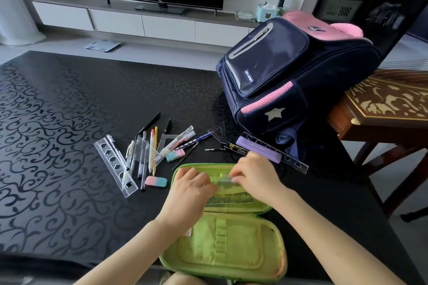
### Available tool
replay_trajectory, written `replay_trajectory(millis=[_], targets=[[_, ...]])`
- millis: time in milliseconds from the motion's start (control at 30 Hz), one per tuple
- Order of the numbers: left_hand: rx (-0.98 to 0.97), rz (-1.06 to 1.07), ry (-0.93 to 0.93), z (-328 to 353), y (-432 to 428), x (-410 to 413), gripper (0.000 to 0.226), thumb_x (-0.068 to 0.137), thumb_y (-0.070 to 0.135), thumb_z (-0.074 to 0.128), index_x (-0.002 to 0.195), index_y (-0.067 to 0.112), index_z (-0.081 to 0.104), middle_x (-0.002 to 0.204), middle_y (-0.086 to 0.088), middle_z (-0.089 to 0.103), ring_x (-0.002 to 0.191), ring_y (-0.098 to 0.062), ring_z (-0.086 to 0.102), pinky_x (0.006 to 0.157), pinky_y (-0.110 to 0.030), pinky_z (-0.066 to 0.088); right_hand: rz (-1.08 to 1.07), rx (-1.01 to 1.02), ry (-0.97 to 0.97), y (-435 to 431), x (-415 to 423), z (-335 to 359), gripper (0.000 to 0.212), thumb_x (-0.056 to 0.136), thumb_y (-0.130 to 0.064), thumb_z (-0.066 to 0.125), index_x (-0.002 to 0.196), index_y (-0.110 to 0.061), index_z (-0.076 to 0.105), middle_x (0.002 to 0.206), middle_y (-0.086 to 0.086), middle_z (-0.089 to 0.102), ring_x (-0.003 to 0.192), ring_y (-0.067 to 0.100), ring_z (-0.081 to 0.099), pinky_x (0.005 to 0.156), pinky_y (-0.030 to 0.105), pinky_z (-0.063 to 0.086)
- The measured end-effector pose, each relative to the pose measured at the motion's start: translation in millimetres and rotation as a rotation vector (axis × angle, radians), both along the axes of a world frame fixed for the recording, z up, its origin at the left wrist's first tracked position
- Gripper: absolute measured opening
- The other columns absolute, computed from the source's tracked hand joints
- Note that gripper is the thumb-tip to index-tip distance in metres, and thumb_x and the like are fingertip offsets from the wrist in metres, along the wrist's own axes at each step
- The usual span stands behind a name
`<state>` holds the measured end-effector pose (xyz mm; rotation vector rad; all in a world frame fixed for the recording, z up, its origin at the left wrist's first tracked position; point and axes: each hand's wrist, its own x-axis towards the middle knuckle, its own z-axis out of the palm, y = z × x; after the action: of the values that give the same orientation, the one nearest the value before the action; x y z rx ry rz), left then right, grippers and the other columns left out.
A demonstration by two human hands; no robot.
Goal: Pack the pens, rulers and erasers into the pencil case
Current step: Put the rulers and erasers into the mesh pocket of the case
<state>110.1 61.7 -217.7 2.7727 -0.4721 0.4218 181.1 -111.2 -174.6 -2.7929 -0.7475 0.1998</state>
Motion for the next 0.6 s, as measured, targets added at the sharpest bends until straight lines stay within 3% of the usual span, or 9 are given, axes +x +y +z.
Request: replay_trajectory(millis=[67,100,167,200,267,333,400,500,600], targets=[[0.009,-0.001,0.005,1,1,0,0.034,0.059,0.008,0.083,0.078,0.033,0.069,0.070,0.013,0.060,0.069,-0.016,0.058,0.080,-0.028,0.030,0.068,-0.069,0.182,4,3,1,0.014,0.084,-0.036,0.062,0.088,-0.030,0.074,0.094,-0.005,0.066,0.090,0.016,0.052,0.081,0.033,0.045],[0.012,-0.006,0.012,2,3,1,0.033,0.059,0.009,0.084,0.077,0.033,0.070,0.070,0.013,0.061,0.069,-0.015,0.058,0.080,-0.028,0.030,0.069,0.006,0.246,5,6,3,0.017,0.085,-0.034,0.059,0.078,-0.026,0.073,0.084,-0.006,0.067,0.077,0.013,0.052,0.071,0.031,0.045],[0.008,-0.011,0.023,2,5,3,0.030,0.061,0.012,0.083,0.077,0.034,0.069,0.070,0.014,0.061,0.068,-0.014,0.058,0.080,-0.027,0.029,-0.111,0.207,0.121,6,23,3,0.029,0.086,-0.024,0.054,0.058,-0.018,0.056,0.058,-0.001,0.052,0.059,0.016,0.042,0.054,0.029,0.032],[0.005,-0.011,0.029,3,6,4,0.029,0.063,0.013,0.083,0.077,0.034,0.069,0.070,0.014,0.060,0.068,-0.014,0.058,0.079,-0.027,0.029,-0.217,0.217,-0.023,5,35,0,0.027,0.087,-0.022,0.053,0.060,-0.017,0.052,0.058,0.001,0.048,0.062,0.019,0.042,0.055,0.030,0.028],[0.002,-0.014,0.034,4,7,7,0.025,0.066,0.015,0.081,0.078,0.034,0.069,0.069,0.013,0.060,0.068,-0.014,0.058,0.079,-0.027,0.028,-0.314,-0.009,-0.206,4,54,-9,0.018,0.088,-0.028,0.056,0.079,-0.014,0.062,0.076,0.006,0.062,0.083,0.024,0.052,0.062,0.030,0.033],[-0.003,-0.025,0.026,2,7,9,0.025,0.067,0.015,0.080,0.079,0.033,0.070,0.069,0.012,0.059,0.069,-0.015,0.058,0.079,-0.026,0.027,-0.267,-0.258,-0.165,6,65,-22,0.025,0.089,-0.032,0.055,0.100,-0.011,0.064,0.100,0.006,0.067,0.102,0.025,0.054,0.072,0.030,0.040],[-0.005,-0.036,0.029,-1,10,12,0.027,0.067,0.012,0.079,0.081,0.034,0.070,0.069,0.012,0.059,0.070,-0.015,0.058,0.080,-0.026,0.028,-0.205,-0.357,-0.163,9,71,-29,0.019,0.090,-0.021,0.053,0.103,-0.010,0.063,0.107,0.007,0.066,0.106,0.026,0.055,0.077,0.031,0.043],[-0.008,-0.052,0.045,-5,12,13,0.030,0.066,0.012,0.080,0.081,0.035,0.069,0.069,0.013,0.059,0.069,-0.013,0.057,0.081,-0.029,0.038,-0.148,-0.365,-0.245,12,75,-26,0.022,0.086,-0.006,0.048,0.103,-0.009,0.062,0.103,0.007,0.067,0.104,0.028,0.055,0.072,0.031,0.038],[-0.018,-0.084,0.066,-7,16,14,0.027,0.066,0.017,0.081,0.082,0.036,0.069,0.069,0.015,0.059,0.069,-0.012,0.057,0.076,-0.031,0.045,-0.100,-0.197,-0.274,16,79,-24,0.022,0.090,-0.014,0.046,0.101,-0.013,0.065,0.101,0.004,0.065,0.101,0.026,0.052,0.072,0.032,0.039]])
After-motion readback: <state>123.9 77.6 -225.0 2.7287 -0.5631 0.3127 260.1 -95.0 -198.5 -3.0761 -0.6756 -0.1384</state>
